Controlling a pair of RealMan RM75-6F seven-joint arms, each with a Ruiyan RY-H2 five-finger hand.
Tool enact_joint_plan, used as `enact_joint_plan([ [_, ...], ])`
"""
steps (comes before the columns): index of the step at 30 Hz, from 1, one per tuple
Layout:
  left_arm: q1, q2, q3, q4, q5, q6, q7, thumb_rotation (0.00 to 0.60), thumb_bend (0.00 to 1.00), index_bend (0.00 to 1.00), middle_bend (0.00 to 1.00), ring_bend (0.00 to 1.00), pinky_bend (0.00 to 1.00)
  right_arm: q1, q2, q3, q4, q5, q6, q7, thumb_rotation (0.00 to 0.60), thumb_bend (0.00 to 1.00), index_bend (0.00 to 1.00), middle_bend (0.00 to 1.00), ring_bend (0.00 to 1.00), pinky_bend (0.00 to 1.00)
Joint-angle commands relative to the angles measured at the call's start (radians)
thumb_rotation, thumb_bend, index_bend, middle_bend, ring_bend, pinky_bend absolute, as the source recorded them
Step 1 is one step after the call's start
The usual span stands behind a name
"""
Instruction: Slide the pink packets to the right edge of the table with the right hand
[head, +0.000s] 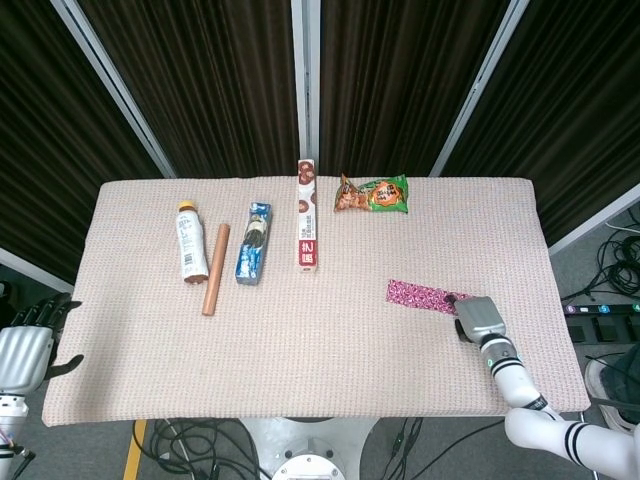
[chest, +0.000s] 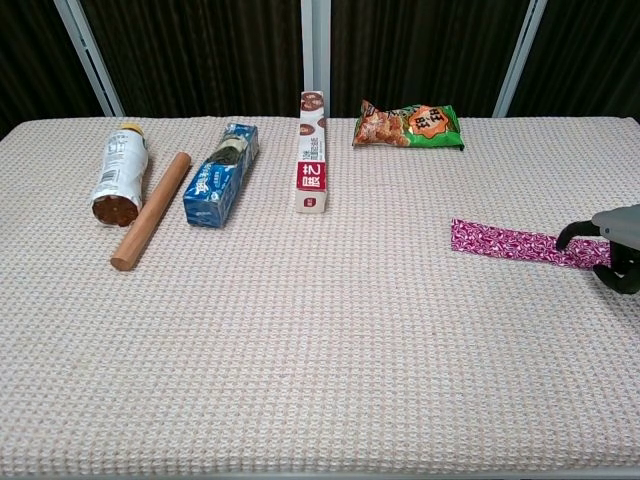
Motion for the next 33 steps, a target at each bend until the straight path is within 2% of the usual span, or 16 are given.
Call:
enact_joint_plan([
  [1, 0.000, 0.001, -0.001, 0.000, -0.001, 0.000, -0.002, 0.600, 0.03, 0.28, 0.28, 0.20, 0.26, 0.001, 0.006, 0.005, -0.015, -0.007, 0.014, -0.006, 0.575, 0.56, 0.22, 1.00, 1.00, 1.00],
  [9, -0.002, -0.001, -0.003, 0.005, -0.003, -0.002, -0.009, 0.600, 0.03, 0.28, 0.28, 0.20, 0.26, 0.015, 0.012, 0.024, -0.044, 0.004, 0.026, -0.023, 0.574, 0.56, 0.22, 1.00, 1.00, 1.00],
  [17, 0.001, 0.005, -0.004, 0.012, -0.008, -0.001, -0.016, 0.600, 0.03, 0.28, 0.28, 0.20, 0.26, 0.047, -0.051, 0.040, 0.024, 0.051, -0.012, -0.043, 0.573, 0.56, 0.21, 1.00, 1.00, 1.00],
  [22, 0.001, 0.008, -0.007, 0.014, -0.010, 0.000, -0.019, 0.600, 0.02, 0.28, 0.28, 0.20, 0.26, 0.061, -0.074, 0.031, 0.042, 0.076, -0.028, -0.069, 0.569, 0.56, 0.21, 1.00, 1.00, 1.00],
  [33, 0.000, 0.012, -0.006, 0.001, 0.000, 0.007, -0.017, 0.600, 0.03, 0.28, 0.28, 0.20, 0.26, 0.051, -0.048, 0.004, -0.046, 0.046, 0.024, -0.099, 0.575, 0.56, 0.21, 1.00, 1.00, 1.00],
])
